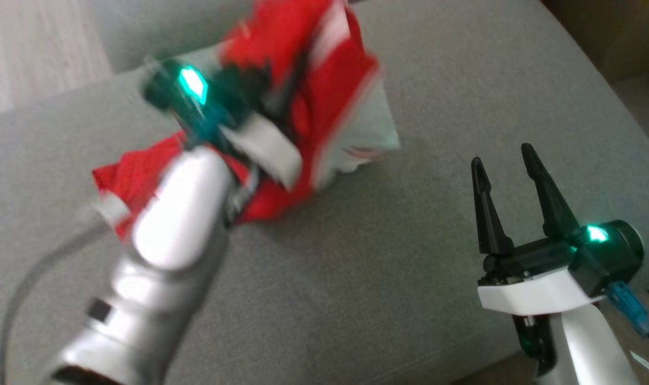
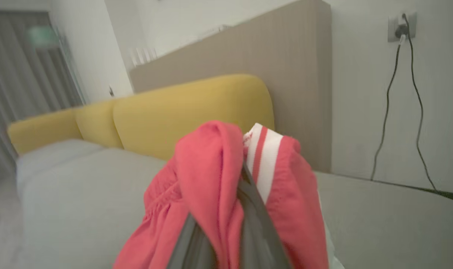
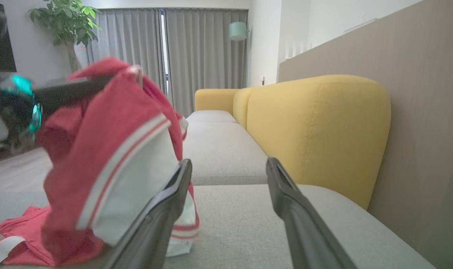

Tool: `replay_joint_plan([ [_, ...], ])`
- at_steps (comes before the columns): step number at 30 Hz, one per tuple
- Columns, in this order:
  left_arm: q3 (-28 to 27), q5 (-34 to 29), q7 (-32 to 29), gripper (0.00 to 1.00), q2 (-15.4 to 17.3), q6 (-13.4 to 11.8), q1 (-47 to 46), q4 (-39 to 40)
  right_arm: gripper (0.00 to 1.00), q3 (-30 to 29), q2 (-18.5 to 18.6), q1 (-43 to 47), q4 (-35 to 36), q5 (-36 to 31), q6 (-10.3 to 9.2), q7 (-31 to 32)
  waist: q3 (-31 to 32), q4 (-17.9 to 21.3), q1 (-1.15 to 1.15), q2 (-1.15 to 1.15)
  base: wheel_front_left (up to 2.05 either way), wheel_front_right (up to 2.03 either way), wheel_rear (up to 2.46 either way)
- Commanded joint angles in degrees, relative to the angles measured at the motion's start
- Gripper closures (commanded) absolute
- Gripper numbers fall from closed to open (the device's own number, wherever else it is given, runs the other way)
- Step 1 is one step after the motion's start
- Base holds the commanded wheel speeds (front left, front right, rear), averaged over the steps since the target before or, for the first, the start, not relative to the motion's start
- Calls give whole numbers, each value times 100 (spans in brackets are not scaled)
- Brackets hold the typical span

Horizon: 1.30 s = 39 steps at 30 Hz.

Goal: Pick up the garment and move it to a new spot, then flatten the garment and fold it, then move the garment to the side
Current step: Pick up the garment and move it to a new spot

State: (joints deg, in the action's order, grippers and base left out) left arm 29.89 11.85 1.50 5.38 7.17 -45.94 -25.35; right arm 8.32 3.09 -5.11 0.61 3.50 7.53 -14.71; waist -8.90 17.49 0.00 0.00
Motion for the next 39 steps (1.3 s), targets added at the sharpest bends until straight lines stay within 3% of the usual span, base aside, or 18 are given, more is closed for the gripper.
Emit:
replay_joint_plan([
  [1, -112, 9, 81, 100, 108, 12, -24, 59, 0, 132, -21, -91, 218, 50, -4, -29, -235, 49, 0, 0, 0, 0, 0],
  [7, 363, 69, 692, 100, -166, -61, 591, -947, 0, 172, -21, -235, 229, 105, -4, -29, -767, -33, 0, 0, 0, 0, 0],
  [8, 423, 110, 824, 76, -192, -60, 642, -1075, 0, 162, -21, -252, 220, 97, -4, -29, -812, -62, 0, 0, 0, 0, 0],
  [9, 474, 144, 944, 4, -210, -73, 677, -1181, 0, 155, -21, -267, 210, 86, -4, -29, -837, -92, 0, 0, 0, 0, 0],
  [10, 506, 173, 1062, 0, -223, -122, 704, -1254, 0, 140, -21, -274, 200, 73, -4, -29, -843, -130, 0, 0, 0, 0, 0],
  [16, 644, 278, 1342, 0, -247, -404, 969, -980, 0, 119, -21, -185, 51, -1, -4, -29, -500, -416, 0, 0, 0, 0, 0],
  [17, 587, 124, 1346, 0, -247, -605, 1175, -550, 0, 119, -21, -111, 11, -18, -4, -29, -304, -524, 0, 0, 0, 0, 0],
  [20, 354, -15, 1348, 0, -187, -889, 1687, 27, 0, 103, -21, 37, -52, -57, -4, -29, 17, -707, 0, 0, 0, 0, 0],
  [29, -518, -39, 1349, 0, 31, -1326, 3253, 1072, 0, -72, -21, 485, -133, -140, -4, -29, 675, -1251, 0, 0, 0, 0, 0],
  [33, -780, -133, 1349, 0, 82, -1401, 3886, 1257, 0, -141, -21, 701, -146, -190, -4, -29, 842, -1505, 0, 0, 0, 0, 0],
  [39, -855, -394, 1349, 0, 167, -1302, 4219, 1012, 0, -80, -21, 757, -157, -257, -4, -29, 842, -1614, 0, 0, 0, 0, 0],
])
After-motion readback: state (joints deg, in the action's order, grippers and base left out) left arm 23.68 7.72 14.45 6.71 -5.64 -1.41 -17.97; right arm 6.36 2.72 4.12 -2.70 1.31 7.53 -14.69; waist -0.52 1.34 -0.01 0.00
